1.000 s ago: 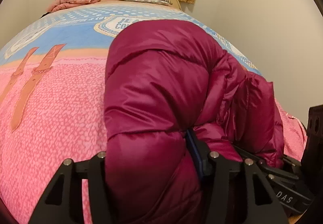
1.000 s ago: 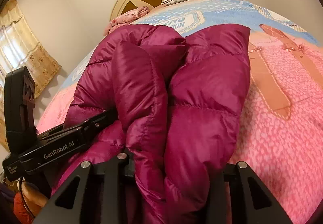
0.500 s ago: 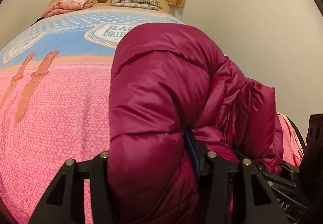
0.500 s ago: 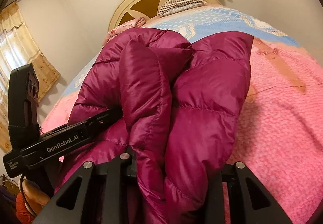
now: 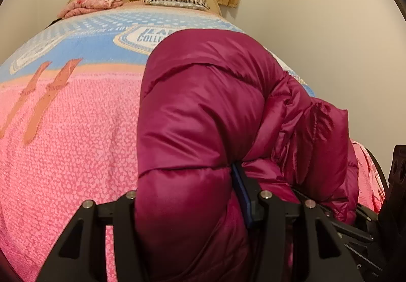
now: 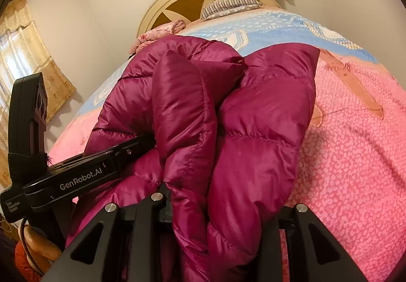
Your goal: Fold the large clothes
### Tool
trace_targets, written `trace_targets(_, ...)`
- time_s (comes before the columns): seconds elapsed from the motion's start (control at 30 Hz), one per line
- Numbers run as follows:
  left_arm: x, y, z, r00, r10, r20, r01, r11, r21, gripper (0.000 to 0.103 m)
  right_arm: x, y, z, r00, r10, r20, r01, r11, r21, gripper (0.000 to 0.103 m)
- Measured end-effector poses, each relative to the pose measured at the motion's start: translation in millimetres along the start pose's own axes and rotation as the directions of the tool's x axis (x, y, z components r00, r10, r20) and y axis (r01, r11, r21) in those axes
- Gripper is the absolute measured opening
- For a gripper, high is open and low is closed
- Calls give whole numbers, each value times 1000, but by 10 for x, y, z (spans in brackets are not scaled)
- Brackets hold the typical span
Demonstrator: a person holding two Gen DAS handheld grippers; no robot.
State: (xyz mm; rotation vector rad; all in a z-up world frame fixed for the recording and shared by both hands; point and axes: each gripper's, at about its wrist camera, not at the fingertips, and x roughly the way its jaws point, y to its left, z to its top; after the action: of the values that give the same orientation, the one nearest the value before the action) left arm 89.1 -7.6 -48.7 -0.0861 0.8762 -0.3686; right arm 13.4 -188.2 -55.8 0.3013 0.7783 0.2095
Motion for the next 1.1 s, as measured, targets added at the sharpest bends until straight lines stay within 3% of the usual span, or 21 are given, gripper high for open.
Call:
trace_targets(0.2,85,21,-5,1000,-2,-17,2,1000,-11,52,113,-121,62,1000,4,-17,-4,1000,16,31)
trace_targets(0.47,36,-86,87,999,-40,-12,40,999,-10,52,-55,-141,119,1000,-19,19,19,1000,-6,31)
trace_targets(0.87,-59,-655,271,994,-102,30,99,990,102,52,-542,-376,164,990,-78,119,74,996,39,31)
trace_targets(1.1,-39,-847,214,990,-143,5,141,980,142,52,-726,-570,73,983,-122,137,112,991,76,31)
